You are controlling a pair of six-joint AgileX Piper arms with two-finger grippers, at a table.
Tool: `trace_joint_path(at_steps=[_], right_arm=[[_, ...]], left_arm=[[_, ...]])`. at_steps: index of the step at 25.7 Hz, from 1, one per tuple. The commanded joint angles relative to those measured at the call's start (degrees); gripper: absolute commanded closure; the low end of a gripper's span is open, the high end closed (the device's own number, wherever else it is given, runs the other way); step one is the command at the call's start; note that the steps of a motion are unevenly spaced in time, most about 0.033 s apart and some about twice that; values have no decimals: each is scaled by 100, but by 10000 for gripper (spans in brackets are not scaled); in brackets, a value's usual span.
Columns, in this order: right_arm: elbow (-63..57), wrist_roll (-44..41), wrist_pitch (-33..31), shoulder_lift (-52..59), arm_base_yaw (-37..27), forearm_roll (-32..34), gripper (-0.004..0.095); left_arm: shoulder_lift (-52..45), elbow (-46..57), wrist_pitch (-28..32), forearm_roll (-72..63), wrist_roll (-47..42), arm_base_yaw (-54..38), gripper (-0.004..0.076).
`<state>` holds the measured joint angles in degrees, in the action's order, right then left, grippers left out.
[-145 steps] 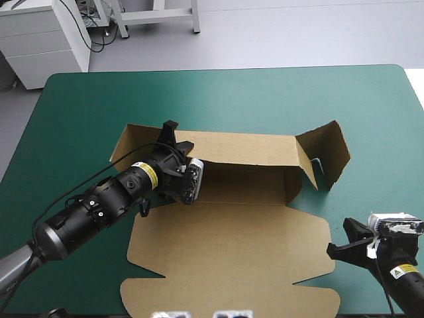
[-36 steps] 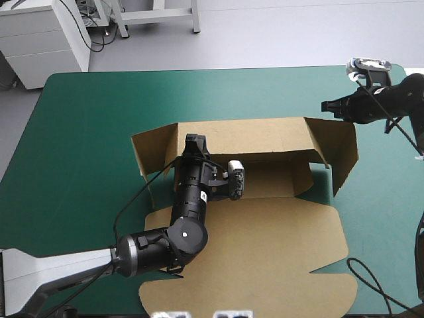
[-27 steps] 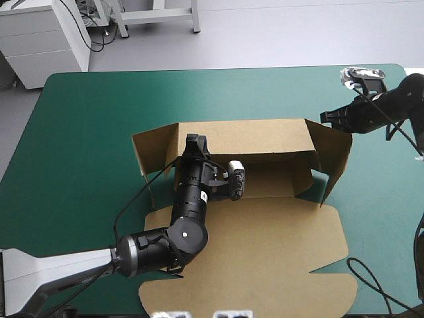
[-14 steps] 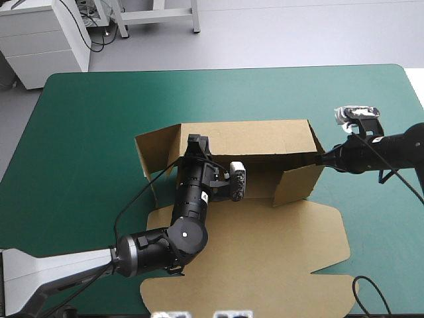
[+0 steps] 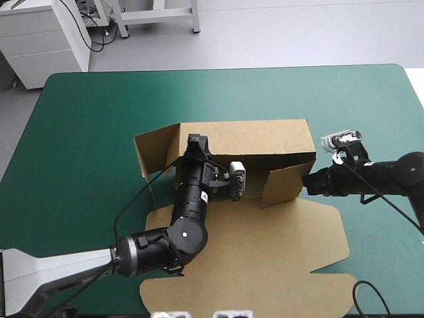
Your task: Fold the box
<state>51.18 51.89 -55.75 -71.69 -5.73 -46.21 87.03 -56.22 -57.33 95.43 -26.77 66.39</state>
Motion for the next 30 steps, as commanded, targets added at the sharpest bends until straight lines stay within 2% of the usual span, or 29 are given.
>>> trace_joint_path(at_steps=[1, 2, 4, 6, 10, 15, 18, 21, 25, 30], right_arm=[[130, 109, -212, 165, -9, -361, 535], [130, 109, -240, 165, -9, -370, 431], [130, 119, -192, 165, -9, -370, 293], [105, 119, -2, 165, -9, -320, 213], [-103, 297, 433, 165, -9, -511, 206], [-666, 1057, 1135, 303, -9, -1598, 206], [-817, 1113, 1644, 504, -9, -1696, 206], [-853, 1092, 1663, 621, 3, -1805, 206], [-1190, 1111, 2608, 633, 645, -1900, 207], [-1292, 1099, 4485, 633, 1957, -1889, 210]], left_arm=[[-204, -141, -219, 580, -76, 29, 731], [-204, -141, -219, 580, -76, 29, 731], [-204, -141, -219, 580, -76, 29, 731], [-204, -141, -219, 580, -76, 29, 731], [-204, -141, -219, 580, -76, 29, 731], [-204, -141, -219, 580, -76, 29, 731], [-204, -141, -219, 580, -76, 29, 731], [-204, -141, -219, 580, -76, 29, 731], [-204, -141, -219, 580, -76, 29, 731], [-204, -141, -196, 603, -86, 29, 731]])
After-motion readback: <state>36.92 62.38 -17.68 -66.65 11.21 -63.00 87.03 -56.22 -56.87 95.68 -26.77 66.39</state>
